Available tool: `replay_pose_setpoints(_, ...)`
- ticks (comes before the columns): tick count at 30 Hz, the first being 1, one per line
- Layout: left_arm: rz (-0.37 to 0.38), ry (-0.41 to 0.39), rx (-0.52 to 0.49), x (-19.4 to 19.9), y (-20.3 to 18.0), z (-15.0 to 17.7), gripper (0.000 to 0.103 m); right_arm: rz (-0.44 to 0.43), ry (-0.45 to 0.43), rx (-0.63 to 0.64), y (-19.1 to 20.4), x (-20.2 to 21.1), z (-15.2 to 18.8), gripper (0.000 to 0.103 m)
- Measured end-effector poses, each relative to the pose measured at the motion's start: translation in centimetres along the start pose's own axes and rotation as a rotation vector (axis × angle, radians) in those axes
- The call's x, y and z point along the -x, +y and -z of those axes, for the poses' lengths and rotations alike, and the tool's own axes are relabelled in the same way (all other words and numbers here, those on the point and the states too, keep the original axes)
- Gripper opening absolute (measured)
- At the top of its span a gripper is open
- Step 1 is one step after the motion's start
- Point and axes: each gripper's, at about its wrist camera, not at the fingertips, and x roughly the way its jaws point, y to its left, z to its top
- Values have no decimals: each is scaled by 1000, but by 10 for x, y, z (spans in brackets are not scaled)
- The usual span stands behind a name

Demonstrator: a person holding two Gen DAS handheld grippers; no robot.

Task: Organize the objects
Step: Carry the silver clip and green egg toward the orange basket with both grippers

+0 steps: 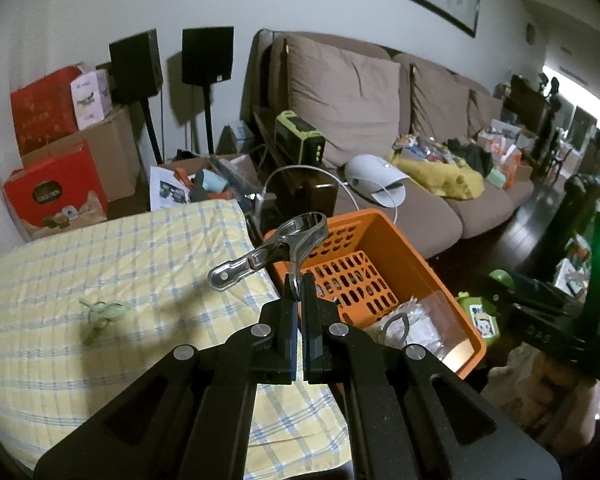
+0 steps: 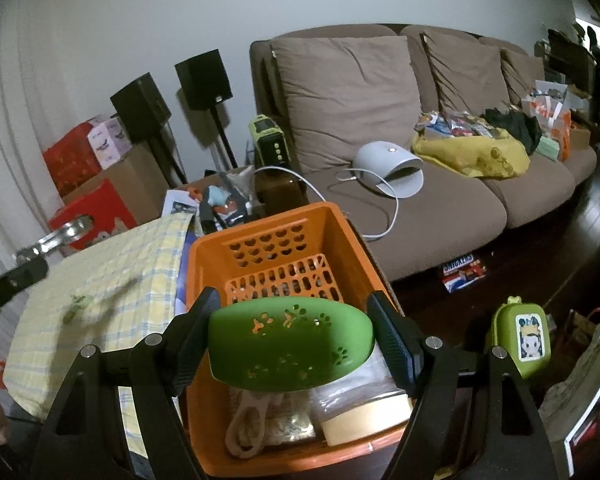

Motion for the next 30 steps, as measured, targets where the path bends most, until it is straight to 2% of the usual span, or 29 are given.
replay_pose_setpoints(14, 23, 60, -9, -32, -9, 7, 1, 47, 22, 13, -3, -15, 9, 77)
replay_pose_setpoints(21, 14, 75, -6, -42, -9, 10, 1, 75, 51, -6, -10, -32, 25, 77)
replay_pose_setpoints(26, 7, 102, -20, -55, -13, 15, 1, 45, 92, -6, -8, -41, 32, 77)
replay_pose_setpoints(30, 4, 119, -19, -65, -14, 19, 1, 48, 84, 5, -6, -39, 32, 77)
